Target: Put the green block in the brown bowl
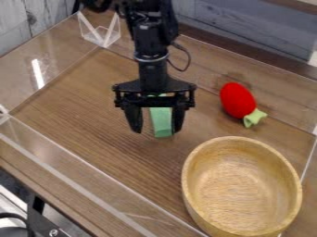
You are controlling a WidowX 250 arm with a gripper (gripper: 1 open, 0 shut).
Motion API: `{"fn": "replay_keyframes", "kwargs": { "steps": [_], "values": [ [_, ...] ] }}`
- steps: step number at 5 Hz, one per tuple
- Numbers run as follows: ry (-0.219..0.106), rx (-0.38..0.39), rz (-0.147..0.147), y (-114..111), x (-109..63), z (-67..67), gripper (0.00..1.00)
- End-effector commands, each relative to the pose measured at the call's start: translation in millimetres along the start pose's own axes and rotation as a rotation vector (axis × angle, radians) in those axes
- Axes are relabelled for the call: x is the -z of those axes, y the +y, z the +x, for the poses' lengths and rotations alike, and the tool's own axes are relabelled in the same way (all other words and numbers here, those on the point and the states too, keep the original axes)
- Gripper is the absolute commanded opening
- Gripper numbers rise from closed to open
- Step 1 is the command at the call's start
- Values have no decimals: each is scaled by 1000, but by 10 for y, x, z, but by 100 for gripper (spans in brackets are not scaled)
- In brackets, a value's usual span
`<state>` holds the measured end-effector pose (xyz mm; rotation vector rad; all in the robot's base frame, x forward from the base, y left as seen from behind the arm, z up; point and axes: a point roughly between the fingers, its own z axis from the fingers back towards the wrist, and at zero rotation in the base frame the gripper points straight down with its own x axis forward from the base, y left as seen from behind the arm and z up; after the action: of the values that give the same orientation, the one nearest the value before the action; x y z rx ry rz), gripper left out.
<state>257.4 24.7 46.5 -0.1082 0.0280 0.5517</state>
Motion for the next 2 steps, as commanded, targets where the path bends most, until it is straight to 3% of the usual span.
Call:
{"fn": "replay_keyframes", "kwargs": {
  "steps": [1,2],
  "values": [
    [-65,-47,-15,-19,16,40,100],
    [-89,-73,-16,-53,108,30,100]
  ]
}}
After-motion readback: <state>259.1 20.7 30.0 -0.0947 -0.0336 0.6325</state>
